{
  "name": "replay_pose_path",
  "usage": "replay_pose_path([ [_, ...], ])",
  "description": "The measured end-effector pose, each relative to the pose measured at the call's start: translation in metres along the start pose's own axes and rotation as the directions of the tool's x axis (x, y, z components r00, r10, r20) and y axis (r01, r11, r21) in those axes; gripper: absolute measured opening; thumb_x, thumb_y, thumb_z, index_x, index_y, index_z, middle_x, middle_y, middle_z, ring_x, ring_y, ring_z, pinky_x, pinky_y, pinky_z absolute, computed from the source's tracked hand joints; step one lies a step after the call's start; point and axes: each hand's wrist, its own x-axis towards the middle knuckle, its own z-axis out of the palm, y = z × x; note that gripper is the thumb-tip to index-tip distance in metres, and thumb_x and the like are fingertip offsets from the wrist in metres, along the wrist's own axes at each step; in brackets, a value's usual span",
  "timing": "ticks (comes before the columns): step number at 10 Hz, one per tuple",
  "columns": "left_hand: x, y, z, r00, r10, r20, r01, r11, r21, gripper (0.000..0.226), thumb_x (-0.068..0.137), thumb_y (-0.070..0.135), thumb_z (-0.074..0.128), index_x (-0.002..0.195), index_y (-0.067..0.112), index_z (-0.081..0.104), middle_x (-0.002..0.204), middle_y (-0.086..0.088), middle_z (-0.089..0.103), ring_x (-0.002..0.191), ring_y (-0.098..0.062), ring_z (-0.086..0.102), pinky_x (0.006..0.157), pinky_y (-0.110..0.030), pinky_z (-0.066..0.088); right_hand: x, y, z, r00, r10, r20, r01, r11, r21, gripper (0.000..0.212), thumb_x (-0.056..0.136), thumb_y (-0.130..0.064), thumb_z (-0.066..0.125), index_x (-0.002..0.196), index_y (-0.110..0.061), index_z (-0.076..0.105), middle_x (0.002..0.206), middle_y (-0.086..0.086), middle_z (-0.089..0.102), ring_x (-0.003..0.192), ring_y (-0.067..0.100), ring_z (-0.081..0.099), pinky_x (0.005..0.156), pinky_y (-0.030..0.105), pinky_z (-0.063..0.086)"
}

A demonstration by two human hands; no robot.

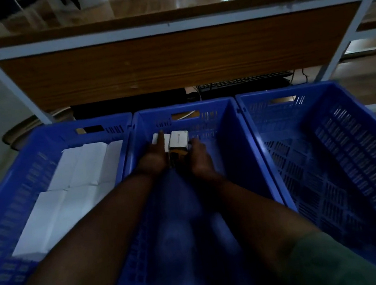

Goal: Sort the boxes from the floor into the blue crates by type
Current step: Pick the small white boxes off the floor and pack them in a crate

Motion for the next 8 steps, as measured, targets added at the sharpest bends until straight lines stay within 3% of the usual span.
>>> replay_pose_path([
  [1,0.008,0.0,0.002,0.958,-0.268,-0.102,0.225,0.923,-0.312,0.049,0.107,0.035,0.04,0.148,0.01,0.04,0.15,-0.018,0.042,0.132,-0.036,0.045,0.11,-0.044,0.035,0.004,-0.003,0.0,0.996,0.065,0.061,-0.076,0.978,0.192,0.063,0.084,-0.06,0.049,0.131,-0.02,0.055,0.128,0.008,0.064,0.114,0.026,0.062,0.102,0.041,0.049],
  [2,0.02,-0.002,-0.006,0.944,-0.297,-0.14,0.187,0.836,-0.515,0.034,0.104,0.015,0.039,0.134,0.003,0.049,0.138,-0.018,0.048,0.124,-0.035,0.049,0.103,-0.043,0.039,0.011,-0.008,-0.001,0.99,-0.005,0.138,-0.029,0.971,0.237,0.052,0.102,-0.051,0.045,0.148,-0.028,0.043,0.13,0.001,0.061,0.114,0.022,0.062,0.095,0.029,0.05],
  [3,0.031,-0.005,-0.007,0.958,-0.255,-0.131,0.164,0.863,-0.478,0.034,0.104,0.019,0.041,0.133,0.004,0.05,0.135,-0.016,0.053,0.112,-0.022,0.056,0.093,-0.03,0.046,0.017,-0.014,0.006,0.979,0.116,0.165,-0.188,0.82,0.54,0.05,0.1,-0.056,0.053,0.133,-0.02,0.065,0.123,0.002,0.072,0.103,0.01,0.069,0.078,0.011,0.052],
  [4,0.034,0.003,-0.005,0.978,-0.17,-0.125,0.136,0.962,-0.238,0.042,0.106,0.026,0.034,0.142,0.008,0.045,0.143,-0.013,0.051,0.075,0.007,0.042,0.058,-0.001,0.037,0.024,-0.009,0.021,0.99,0.067,0.122,-0.125,0.811,0.572,0.054,0.091,-0.066,0.061,0.122,-0.025,0.073,0.119,0.001,0.075,0.114,0.019,0.069,0.108,0.039,0.05],
  [5,0.052,-0.004,0.003,0.97,-0.151,-0.191,0.124,0.981,-0.147,0.042,0.105,0.026,0.033,0.142,0.011,0.047,0.143,-0.012,0.051,0.065,0.006,0.032,0.049,-0.001,0.03,0.033,-0.01,0.024,0.988,0.068,0.141,-0.144,0.75,0.645,0.052,0.092,-0.062,0.062,0.127,-0.024,0.07,0.121,0.004,0.074,0.118,0.023,0.067,0.113,0.047,0.044],
  [6,0.06,-0.01,0.012,0.976,-0.112,-0.185,0.105,0.993,-0.048,0.042,0.106,0.027,0.032,0.14,0.009,0.048,0.141,-0.016,0.052,0.066,0.008,0.033,0.051,-0.001,0.03,0.043,-0.009,0.027,0.991,0.103,0.085,-0.13,0.893,0.43,0.05,0.097,-0.064,0.051,0.125,-0.027,0.07,0.114,0.002,0.075,0.111,0.021,0.068,0.109,0.044,0.048],
  [7,0.064,-0.014,0.015,0.977,-0.202,-0.061,0.186,0.961,-0.206,0.044,0.105,0.025,0.041,0.141,0.0,0.043,0.142,-0.019,0.048,0.091,0.006,0.045,0.076,-0.002,0.037,0.045,-0.01,0.026,0.98,0.17,0.104,-0.199,0.839,0.507,0.056,0.093,-0.077,0.042,0.097,-0.03,0.074,0.099,-0.004,0.076,0.101,0.013,0.069,0.102,0.036,0.049],
  [8,0.057,-0.01,0.01,0.982,-0.115,-0.149,0.118,0.993,0.008,0.051,0.101,0.025,0.053,0.144,0.001,0.04,0.141,-0.018,0.043,0.124,-0.033,0.045,0.103,-0.037,0.039,0.042,-0.011,0.025,0.989,0.106,0.099,-0.128,0.96,0.249,0.05,0.104,-0.064,0.026,0.131,-0.034,0.057,0.112,0.004,0.071,0.108,0.023,0.067,0.099,0.04,0.049],
])
